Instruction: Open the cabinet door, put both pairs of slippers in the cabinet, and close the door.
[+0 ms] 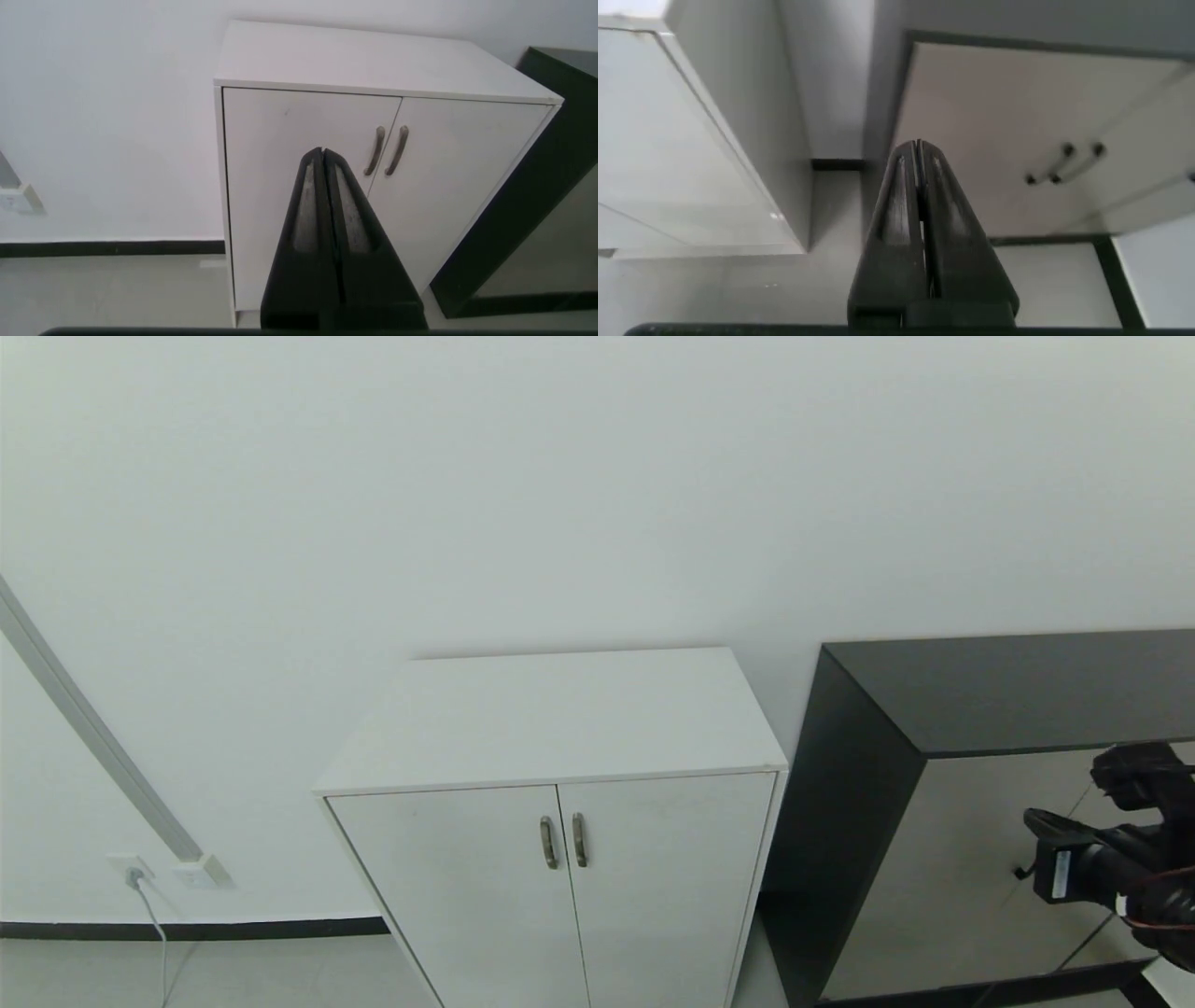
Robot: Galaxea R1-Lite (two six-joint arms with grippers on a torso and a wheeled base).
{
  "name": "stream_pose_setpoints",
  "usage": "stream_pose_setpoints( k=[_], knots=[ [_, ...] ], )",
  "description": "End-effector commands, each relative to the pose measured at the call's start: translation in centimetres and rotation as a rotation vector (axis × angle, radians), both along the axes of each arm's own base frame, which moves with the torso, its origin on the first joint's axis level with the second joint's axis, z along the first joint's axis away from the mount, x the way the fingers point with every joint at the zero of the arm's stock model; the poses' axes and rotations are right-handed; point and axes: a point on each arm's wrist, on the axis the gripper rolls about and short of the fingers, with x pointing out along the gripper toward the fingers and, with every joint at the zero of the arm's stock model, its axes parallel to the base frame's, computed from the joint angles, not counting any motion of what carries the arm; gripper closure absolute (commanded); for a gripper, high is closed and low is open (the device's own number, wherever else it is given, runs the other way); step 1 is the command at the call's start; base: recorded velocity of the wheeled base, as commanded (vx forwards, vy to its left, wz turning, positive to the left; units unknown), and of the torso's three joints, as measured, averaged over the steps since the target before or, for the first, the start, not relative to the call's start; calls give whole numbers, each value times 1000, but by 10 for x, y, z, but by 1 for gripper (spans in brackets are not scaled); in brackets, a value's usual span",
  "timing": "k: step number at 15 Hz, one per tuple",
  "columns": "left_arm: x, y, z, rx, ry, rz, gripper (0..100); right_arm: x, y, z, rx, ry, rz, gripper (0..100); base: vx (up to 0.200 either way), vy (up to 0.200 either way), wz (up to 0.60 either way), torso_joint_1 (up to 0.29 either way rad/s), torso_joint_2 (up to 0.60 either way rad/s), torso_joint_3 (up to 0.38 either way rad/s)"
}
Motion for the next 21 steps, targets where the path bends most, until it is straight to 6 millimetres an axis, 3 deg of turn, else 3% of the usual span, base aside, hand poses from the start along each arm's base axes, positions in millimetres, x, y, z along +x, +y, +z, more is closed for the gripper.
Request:
stream_pose_setpoints(
  k=[1,10,17,21],
  knots=[
    [0,0,0,-1,2,0,100,-30,-6,4,-1,-30,-19,100,0,0,0,0,0,0],
    [0,0,0,1,0,1,100,-110,-8,-1,49,98,77,100,0,0,0,0,0,0],
    [0,0,0,1,0,0,100,-144,-7,-18,114,254,190,100,0,0,0,0,0,0],
    [0,0,0,1,2,0,100,-153,-7,-25,112,306,212,100,0,0,0,0,0,0]
  ],
)
